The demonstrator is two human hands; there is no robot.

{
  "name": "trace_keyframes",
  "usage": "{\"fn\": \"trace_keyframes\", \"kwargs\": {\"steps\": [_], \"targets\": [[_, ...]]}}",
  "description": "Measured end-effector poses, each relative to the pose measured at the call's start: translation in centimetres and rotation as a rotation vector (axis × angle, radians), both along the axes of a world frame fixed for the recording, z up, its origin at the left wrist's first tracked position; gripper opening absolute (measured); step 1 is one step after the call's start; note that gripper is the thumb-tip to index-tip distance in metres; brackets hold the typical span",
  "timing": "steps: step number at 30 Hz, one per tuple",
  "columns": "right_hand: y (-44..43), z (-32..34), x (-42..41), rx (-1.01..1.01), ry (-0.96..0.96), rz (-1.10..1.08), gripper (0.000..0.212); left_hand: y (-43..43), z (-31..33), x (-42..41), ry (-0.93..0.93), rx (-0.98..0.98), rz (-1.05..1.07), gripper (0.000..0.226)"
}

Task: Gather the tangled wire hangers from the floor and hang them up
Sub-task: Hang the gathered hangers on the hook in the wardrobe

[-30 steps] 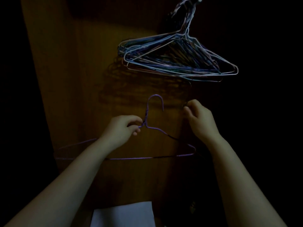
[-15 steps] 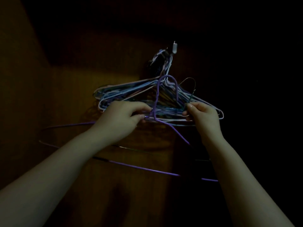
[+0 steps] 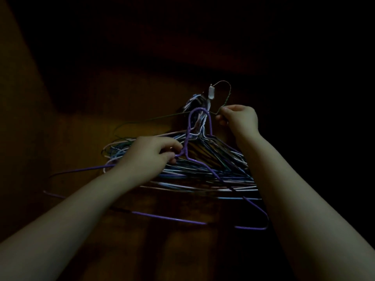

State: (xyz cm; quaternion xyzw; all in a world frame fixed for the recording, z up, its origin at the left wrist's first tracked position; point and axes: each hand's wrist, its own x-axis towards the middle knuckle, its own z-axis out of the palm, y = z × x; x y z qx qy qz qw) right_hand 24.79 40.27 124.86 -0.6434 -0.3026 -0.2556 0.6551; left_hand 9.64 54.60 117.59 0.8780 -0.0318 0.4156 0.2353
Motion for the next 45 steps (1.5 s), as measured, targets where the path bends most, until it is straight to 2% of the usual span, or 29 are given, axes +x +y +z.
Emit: {"fn": "trace_keyframes", "kwargs": {"steps": [4,10,14,19,23,26,32,34,38,45], "targets": [[2.0,0.2,0.3,-0.048,0.001,0.039,0.012,0.7,-0.1,0.5,0.013,-0.027,0.007,0.024],[3.1,-1.5,0.6,-0.158,-0.026,-0.043,0.015,1.9,-0.4,0.2,-0.016,-0.074,0.041,0.026],[3.0,-2.5,0.7,-0.184,-0.048,-0.085,0.015,2.5,-0.9,-0.2,-0.010,-0.116,0.013,0.040],[3.3,-2.7,0.1,-0.179,-0.057,-0.177,0.015,3.0,-1.7,-0.7,0.013,-0.107,0.024,0.031],[3.5,-3.8,-1.0,-0.196,-0.063,-0.332,0.027,3.3,-2.4,-1.5,0.043,-0.123,0.006,0.026],[3.4,-5.5,-3.6,-0.130,-0.099,-0.506,0.034,3.6,-3.2,-2.4,0.060,-0.177,-0.011,0.025],[3.6,-14.5,-12.5,0.042,-0.188,-0.375,0.024,3.1,-5.7,-4.7,0.082,-0.253,-0.005,0.024],[4.3,-18.0,-15.0,0.005,-0.150,-0.292,0.028,2.4,-7.2,-5.2,0.094,-0.308,-0.026,0.022],[4.9,-23.3,-18.5,-0.168,0.078,-0.160,0.028,0.6,-11.3,-6.6,0.192,-0.373,-0.054,0.020],[3.0,-27.8,-20.8,-0.435,0.269,-0.242,0.035,-1.6,-18.8,-9.4,0.317,-0.621,-0.135,0.026]]}}
